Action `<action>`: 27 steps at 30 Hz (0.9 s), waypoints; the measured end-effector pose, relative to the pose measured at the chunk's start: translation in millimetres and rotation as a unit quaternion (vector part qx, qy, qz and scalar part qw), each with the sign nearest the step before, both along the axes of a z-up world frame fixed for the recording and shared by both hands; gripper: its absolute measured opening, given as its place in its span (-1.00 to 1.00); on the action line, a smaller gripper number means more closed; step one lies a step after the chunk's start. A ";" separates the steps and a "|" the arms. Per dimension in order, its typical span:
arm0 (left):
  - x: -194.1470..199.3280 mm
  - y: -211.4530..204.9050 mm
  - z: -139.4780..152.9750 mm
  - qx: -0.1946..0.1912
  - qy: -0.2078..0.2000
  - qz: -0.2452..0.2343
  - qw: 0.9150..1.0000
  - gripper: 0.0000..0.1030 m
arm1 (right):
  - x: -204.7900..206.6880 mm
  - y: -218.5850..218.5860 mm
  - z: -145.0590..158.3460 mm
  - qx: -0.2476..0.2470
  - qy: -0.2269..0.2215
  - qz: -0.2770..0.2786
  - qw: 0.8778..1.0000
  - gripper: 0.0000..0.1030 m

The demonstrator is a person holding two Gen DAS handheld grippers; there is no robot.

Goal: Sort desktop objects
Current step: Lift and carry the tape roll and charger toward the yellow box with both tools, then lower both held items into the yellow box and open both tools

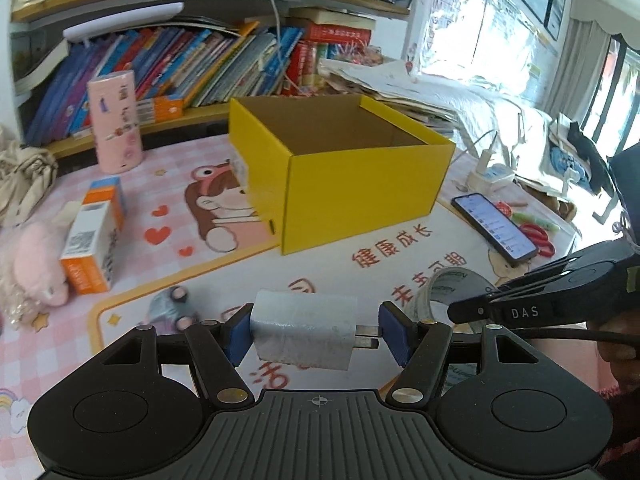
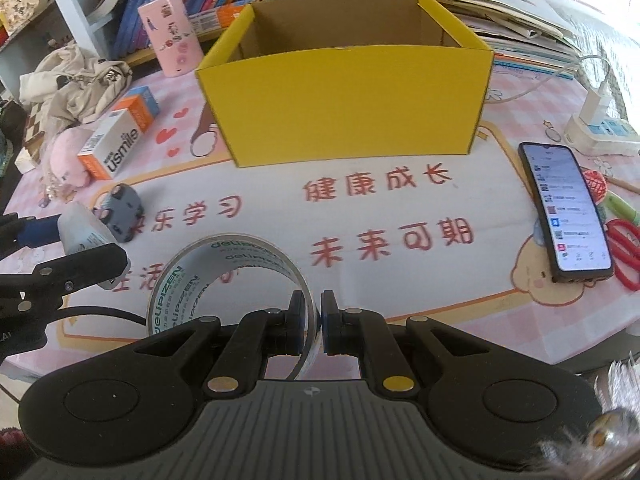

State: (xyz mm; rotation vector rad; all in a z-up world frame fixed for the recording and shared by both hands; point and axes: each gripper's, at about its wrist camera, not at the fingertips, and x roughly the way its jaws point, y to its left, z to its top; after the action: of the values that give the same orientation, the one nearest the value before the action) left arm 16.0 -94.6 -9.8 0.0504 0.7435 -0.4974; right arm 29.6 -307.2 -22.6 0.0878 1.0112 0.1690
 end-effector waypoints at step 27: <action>38.2 -75.5 5.5 0.038 0.012 0.032 0.999 0.27 | 70.0 -65.5 5.6 -0.008 0.019 0.110 0.994 -0.85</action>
State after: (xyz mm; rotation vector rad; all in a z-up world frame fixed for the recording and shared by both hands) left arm 54.2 -170.1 -4.3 0.0917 0.7852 -0.4094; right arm 99.6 -372.7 -17.0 -0.0356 1.0585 0.3617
